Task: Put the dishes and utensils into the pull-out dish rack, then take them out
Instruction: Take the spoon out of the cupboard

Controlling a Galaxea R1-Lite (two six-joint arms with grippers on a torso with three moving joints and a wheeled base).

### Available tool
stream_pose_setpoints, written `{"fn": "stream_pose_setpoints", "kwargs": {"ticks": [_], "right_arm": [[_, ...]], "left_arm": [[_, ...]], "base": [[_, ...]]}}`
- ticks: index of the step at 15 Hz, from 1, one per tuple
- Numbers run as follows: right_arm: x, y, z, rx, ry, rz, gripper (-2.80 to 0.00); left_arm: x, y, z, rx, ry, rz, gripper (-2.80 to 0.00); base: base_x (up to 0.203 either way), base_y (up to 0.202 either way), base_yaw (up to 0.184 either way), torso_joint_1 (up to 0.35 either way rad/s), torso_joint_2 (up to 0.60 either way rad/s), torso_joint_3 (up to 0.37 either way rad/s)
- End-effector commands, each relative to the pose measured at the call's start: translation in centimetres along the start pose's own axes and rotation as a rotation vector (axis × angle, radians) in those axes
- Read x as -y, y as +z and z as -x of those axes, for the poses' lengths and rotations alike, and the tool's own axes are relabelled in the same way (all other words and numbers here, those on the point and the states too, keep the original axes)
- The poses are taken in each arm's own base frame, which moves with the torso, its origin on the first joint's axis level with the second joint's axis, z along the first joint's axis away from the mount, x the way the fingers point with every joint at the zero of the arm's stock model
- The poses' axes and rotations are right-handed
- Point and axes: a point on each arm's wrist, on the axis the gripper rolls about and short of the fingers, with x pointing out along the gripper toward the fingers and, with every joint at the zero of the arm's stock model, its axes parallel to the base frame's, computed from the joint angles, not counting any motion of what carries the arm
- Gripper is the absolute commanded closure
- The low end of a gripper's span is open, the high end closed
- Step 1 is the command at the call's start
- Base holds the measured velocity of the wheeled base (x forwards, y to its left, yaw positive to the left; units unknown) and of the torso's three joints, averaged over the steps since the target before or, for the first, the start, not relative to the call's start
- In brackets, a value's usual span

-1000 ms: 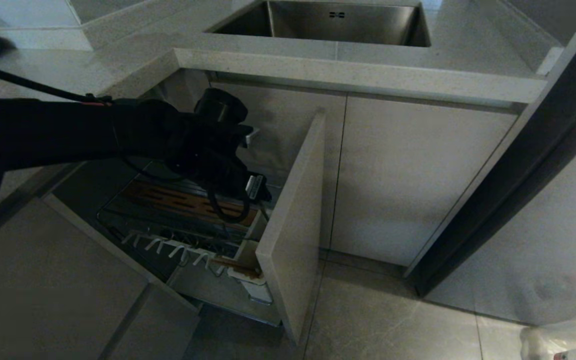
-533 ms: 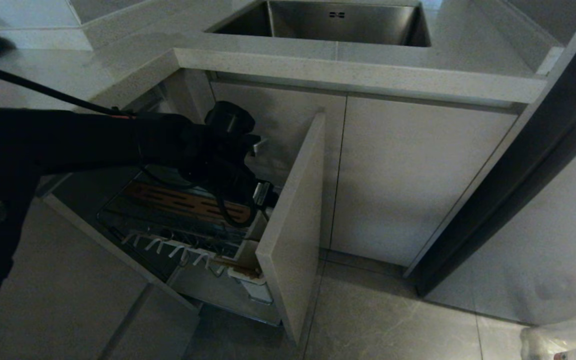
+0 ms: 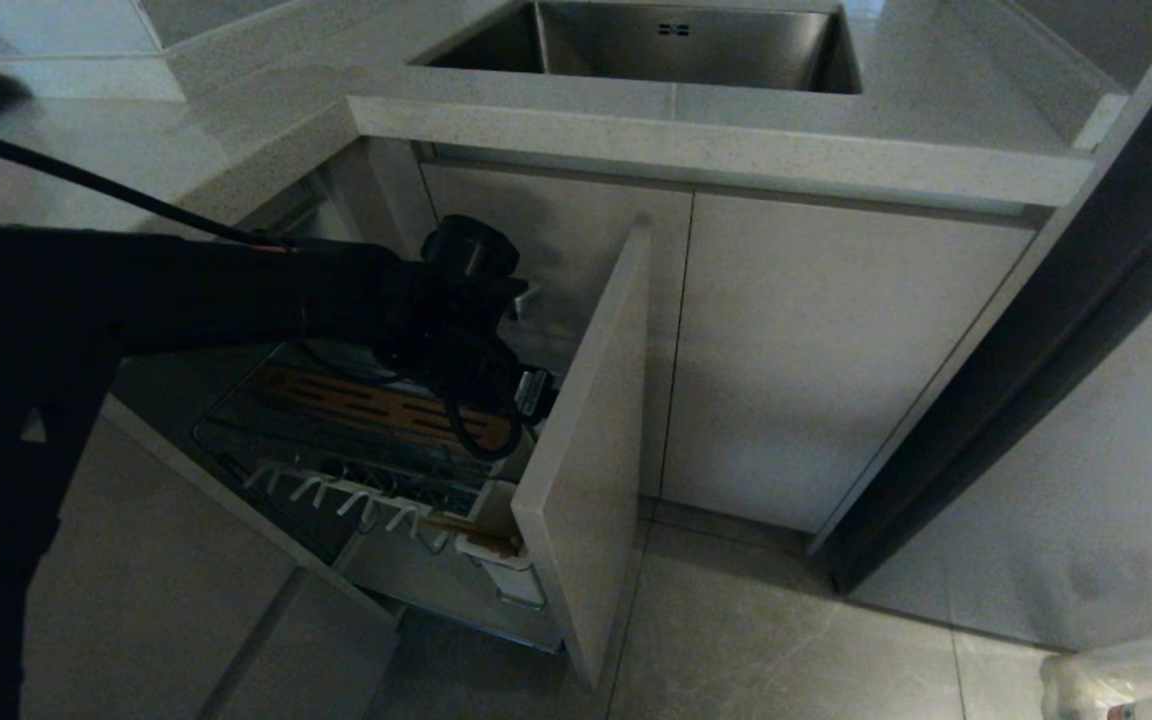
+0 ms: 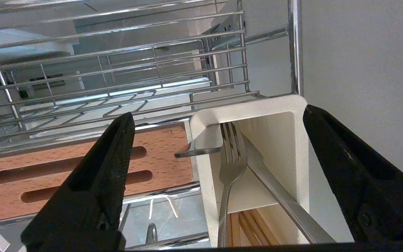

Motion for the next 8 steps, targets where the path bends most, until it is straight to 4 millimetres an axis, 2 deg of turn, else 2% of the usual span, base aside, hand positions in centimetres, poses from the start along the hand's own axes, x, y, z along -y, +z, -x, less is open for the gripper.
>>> {"fn": "stream_pose_setpoints", "kwargs": {"ticks": [1, 8], "right_arm": [[0.0, 0.0, -0.01, -0.001, 0.001, 0.0, 0.0], [0.0, 0.0, -0.01, -0.001, 0.001, 0.0, 0.0]], "left_arm": [[0.03, -0.1, -0.26, -0.009, 0.0, 0.0, -2.8], [0.03, -0.05, -0.39, -0.008, 0.0, 0.0, -2.8]], "base": [[0.0, 0.0, 0.0, 0.0, 0.0, 0.0], [0.0, 0.0, 0.0, 0.0, 0.0, 0.0]]}}
